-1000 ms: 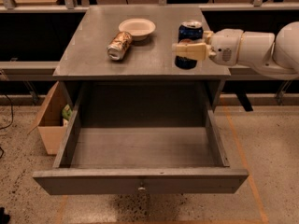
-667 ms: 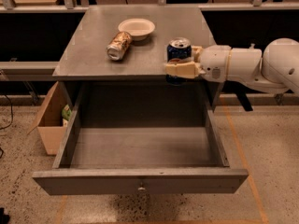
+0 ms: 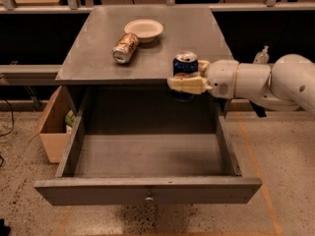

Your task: Place pepsi can into top drawer

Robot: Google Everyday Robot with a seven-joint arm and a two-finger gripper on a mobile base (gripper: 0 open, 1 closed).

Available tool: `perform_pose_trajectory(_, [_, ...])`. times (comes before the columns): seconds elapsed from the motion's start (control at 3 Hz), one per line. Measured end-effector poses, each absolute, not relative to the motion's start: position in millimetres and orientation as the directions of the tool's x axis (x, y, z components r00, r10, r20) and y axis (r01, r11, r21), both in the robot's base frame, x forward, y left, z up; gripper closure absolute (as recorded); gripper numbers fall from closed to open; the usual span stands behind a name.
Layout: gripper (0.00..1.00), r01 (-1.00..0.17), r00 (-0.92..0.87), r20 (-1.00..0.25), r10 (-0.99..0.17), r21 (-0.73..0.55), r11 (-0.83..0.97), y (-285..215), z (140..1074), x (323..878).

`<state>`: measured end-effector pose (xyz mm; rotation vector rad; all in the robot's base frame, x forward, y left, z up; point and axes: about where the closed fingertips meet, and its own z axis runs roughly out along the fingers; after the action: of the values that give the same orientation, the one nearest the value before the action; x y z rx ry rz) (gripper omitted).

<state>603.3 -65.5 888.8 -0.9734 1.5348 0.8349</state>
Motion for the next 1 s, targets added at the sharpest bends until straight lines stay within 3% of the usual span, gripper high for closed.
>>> perform_pose_trajectory(0.33, [1.00,-0.934,-0.112,-0.987,-0.119,0.064,0.352,-37.2,849.3,587.0])
perform_pose_trajectory(1.0, [1.00,-0.986,-0.061,-0.992,-0.109,0.043,0.163,21.3,782.0,581.5])
